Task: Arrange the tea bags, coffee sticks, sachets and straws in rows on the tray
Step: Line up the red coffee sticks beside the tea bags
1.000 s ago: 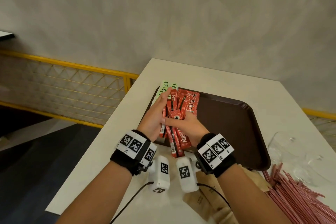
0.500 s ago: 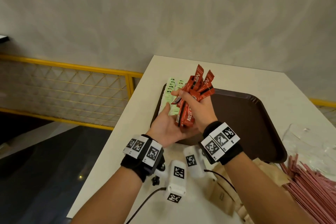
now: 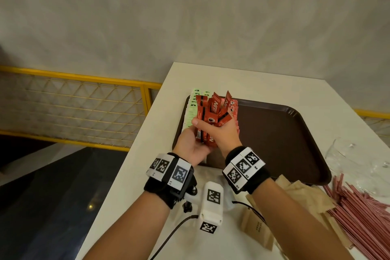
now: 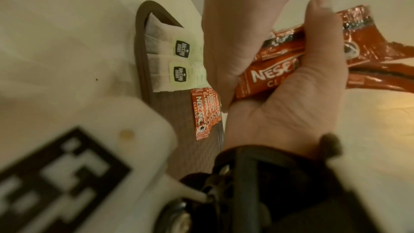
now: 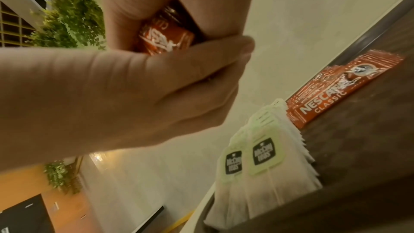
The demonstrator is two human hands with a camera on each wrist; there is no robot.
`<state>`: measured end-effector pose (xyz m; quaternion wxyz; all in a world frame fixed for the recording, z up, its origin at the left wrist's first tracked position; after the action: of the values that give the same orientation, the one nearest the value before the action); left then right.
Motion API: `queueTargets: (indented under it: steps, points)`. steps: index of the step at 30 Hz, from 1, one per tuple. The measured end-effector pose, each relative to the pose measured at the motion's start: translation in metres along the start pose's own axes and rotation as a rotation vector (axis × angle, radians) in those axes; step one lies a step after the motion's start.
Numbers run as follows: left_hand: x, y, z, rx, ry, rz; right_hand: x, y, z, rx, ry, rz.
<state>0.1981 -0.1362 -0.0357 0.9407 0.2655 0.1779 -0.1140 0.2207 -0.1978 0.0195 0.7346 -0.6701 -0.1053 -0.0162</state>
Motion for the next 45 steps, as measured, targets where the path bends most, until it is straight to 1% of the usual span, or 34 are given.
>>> queueTargets:
  steps: [4, 7, 9, 10, 12, 13, 15, 16, 18, 19, 20, 21, 22, 24, 27, 30, 32, 34, 37, 40, 42, 45]
  points:
    - [0.003, -0.001, 0.007, 0.083, -0.020, 0.065, -0.001, 0.004, 0.001, 0.008, -0.021, 0.025]
    - [0.002, -0.002, 0.008, 0.148, -0.006, 0.041, 0.000, 0.005, -0.004, 0.019, 0.011, 0.038]
    - [0.002, 0.002, 0.003, 0.213, 0.022, 0.030, 0.001, 0.007, -0.008, 0.037, 0.039, 0.069]
    - [0.001, 0.005, 0.001, 0.254, 0.026, 0.036, 0.001, 0.007, -0.009, 0.061, 0.030, 0.090]
    - [-0.001, 0.016, -0.004, 0.302, 0.012, 0.077, -0.001, 0.007, -0.005, 0.151, -0.051, 0.156]
    - [-0.003, 0.020, -0.005, 0.289, -0.022, 0.090, -0.001, 0.006, -0.002, 0.176, -0.107, 0.187]
    - [-0.010, 0.028, 0.001, 0.259, -0.131, 0.106, -0.004, 0.003, 0.003, 0.145, -0.222, 0.223]
    - [-0.013, 0.031, 0.006, 0.285, -0.181, 0.116, -0.006, 0.002, 0.007, 0.104, -0.290, 0.236]
    - [-0.017, 0.032, 0.018, 0.449, -0.255, 0.144, -0.015, 0.004, 0.017, 0.017, -0.422, 0.269]
    - [-0.016, 0.030, 0.021, 0.545, -0.269, 0.153, -0.020, 0.007, 0.023, -0.020, -0.477, 0.292]
    - [-0.014, 0.027, 0.022, 0.637, -0.258, 0.160, -0.024, 0.009, 0.027, -0.048, -0.515, 0.311]
    - [-0.013, 0.025, 0.020, 0.707, -0.220, 0.169, -0.027, 0.011, 0.031, -0.060, -0.540, 0.328]
    - [-0.011, 0.025, 0.017, 0.747, -0.175, 0.184, -0.029, 0.013, 0.033, -0.057, -0.542, 0.348]
    - [-0.009, 0.026, 0.014, 0.741, -0.128, 0.207, -0.031, 0.018, 0.032, -0.039, -0.522, 0.387]
    - [-0.007, 0.029, 0.008, 0.650, -0.085, 0.236, -0.034, 0.022, 0.028, -0.053, -0.502, 0.425]
    - [-0.007, 0.035, -0.001, 0.495, -0.021, 0.269, -0.041, 0.027, 0.027, 0.040, -0.489, 0.486]
    - [-0.009, 0.035, -0.004, 0.407, -0.024, 0.278, -0.043, 0.027, 0.026, 0.017, -0.465, 0.448]
    - [-0.013, 0.032, -0.003, 0.363, -0.059, 0.284, -0.043, 0.024, 0.026, 0.000, -0.427, 0.367]
    - [-0.018, 0.026, -0.001, 0.442, -0.111, 0.301, -0.042, 0.019, 0.025, 0.059, -0.351, 0.288]
    - [-0.019, 0.023, -0.006, 0.516, -0.069, 0.304, -0.045, 0.023, 0.027, 0.086, -0.326, 0.285]
    - [-0.017, 0.025, -0.012, 0.514, -0.027, 0.295, -0.046, 0.028, 0.027, 0.015, -0.355, 0.312]
    - [-0.014, 0.023, -0.019, 0.503, -0.002, 0.252, -0.044, 0.030, 0.025, -0.265, -0.462, 0.273]
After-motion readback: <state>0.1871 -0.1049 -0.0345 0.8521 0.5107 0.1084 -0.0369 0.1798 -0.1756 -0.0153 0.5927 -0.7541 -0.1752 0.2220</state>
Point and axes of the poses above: each hand's wrist, its own x-axis towards the middle knuckle, its own z-axis out of the palm, y = z × x, the point moved 9 cm from there along x, towards the middle knuckle, and after that the axes turned 1 degree about y, right-handed, at the moved point
